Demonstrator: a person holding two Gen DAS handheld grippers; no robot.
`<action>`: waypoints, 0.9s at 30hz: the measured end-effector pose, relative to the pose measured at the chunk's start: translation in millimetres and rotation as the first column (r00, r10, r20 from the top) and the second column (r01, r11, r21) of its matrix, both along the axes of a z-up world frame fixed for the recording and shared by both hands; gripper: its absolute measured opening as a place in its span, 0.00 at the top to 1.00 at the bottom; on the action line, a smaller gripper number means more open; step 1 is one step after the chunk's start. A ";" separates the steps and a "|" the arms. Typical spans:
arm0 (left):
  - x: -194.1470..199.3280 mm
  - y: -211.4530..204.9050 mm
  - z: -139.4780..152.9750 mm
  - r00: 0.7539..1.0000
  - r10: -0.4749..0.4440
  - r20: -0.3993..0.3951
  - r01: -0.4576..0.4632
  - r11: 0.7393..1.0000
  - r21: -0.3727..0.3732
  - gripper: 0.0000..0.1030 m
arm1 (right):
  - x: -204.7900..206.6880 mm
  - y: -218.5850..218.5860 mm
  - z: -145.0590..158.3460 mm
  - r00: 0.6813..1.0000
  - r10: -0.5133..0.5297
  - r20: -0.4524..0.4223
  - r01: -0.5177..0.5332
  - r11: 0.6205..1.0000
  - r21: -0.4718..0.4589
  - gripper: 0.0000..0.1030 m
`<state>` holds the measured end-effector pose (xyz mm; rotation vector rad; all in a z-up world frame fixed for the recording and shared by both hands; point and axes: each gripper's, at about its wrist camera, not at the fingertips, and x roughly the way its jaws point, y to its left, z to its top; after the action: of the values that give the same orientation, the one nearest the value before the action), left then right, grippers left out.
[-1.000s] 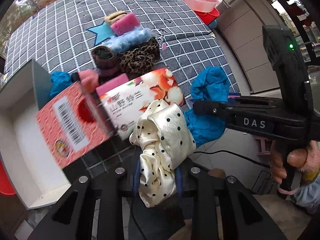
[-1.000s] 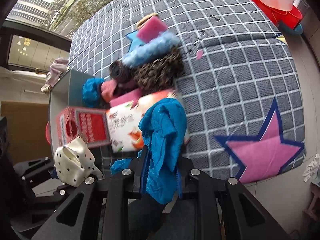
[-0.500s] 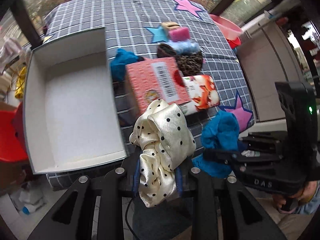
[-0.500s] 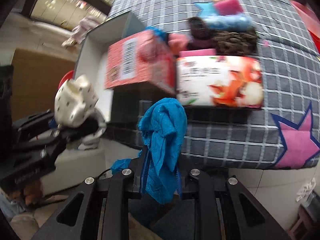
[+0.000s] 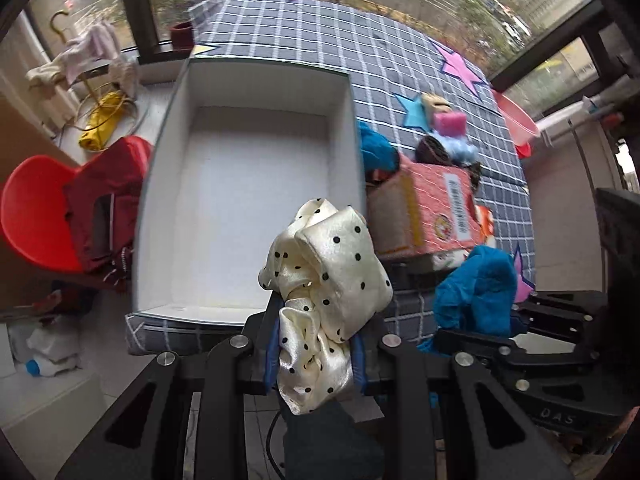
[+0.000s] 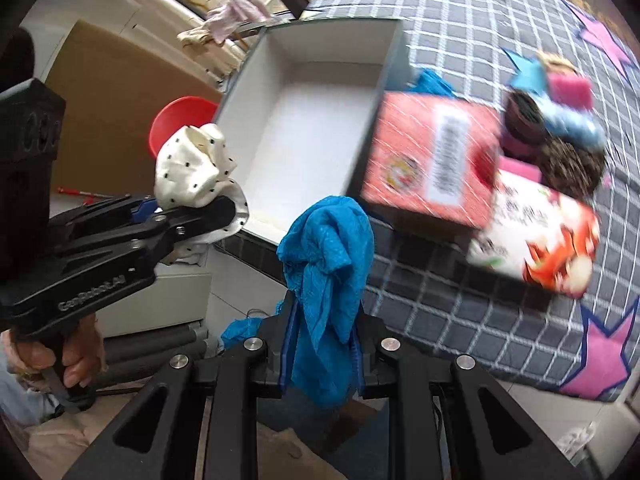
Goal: Organize soft objects
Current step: 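Carry the scrunchie and blue cloth with both grippers over the white box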
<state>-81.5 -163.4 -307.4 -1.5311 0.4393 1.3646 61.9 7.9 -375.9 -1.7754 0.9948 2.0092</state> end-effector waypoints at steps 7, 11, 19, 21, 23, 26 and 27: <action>-24.2 21.8 -5.5 0.997 0.073 -0.008 -0.073 0.997 -0.020 0.70 | -44.2 0.0 7.7 0.998 0.064 -0.020 -0.063 0.997 0.033 0.77; -30.8 47.8 -7.8 0.994 0.105 -0.021 -0.105 0.994 -0.026 0.69 | -67.1 9.5 12.2 0.997 0.071 -0.026 -0.069 0.996 0.054 0.77; -72.3 84.1 -30.1 0.984 0.166 -0.066 -0.168 0.985 -0.029 0.69 | -105.9 39.2 21.7 0.998 0.064 -0.019 -0.062 0.992 0.112 0.77; -81.7 94.8 -34.7 0.982 0.175 -0.075 -0.177 0.984 -0.026 0.69 | -112.8 46.0 21.9 0.998 0.056 -0.017 -0.054 0.992 0.115 0.77; -89.0 105.4 -37.8 0.978 0.190 -0.082 -0.192 0.981 -0.023 0.69 | -118.8 52.9 20.7 0.999 0.044 -0.015 -0.042 0.992 0.122 0.77; -96.1 120.1 -41.5 0.975 0.200 -0.098 -0.204 0.979 -0.027 0.69 | -127.3 65.4 17.3 1.000 0.020 -0.015 -0.018 0.992 0.121 0.77; -96.5 124.8 -43.1 0.974 0.199 -0.113 -0.203 0.979 -0.027 0.69 | -128.7 68.9 16.5 1.000 0.013 -0.016 -0.011 0.993 0.119 0.77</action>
<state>-178.1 -38.6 -350.5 -1.5705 0.3882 1.6114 -66.8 76.8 -359.4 -1.7091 0.8527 2.0482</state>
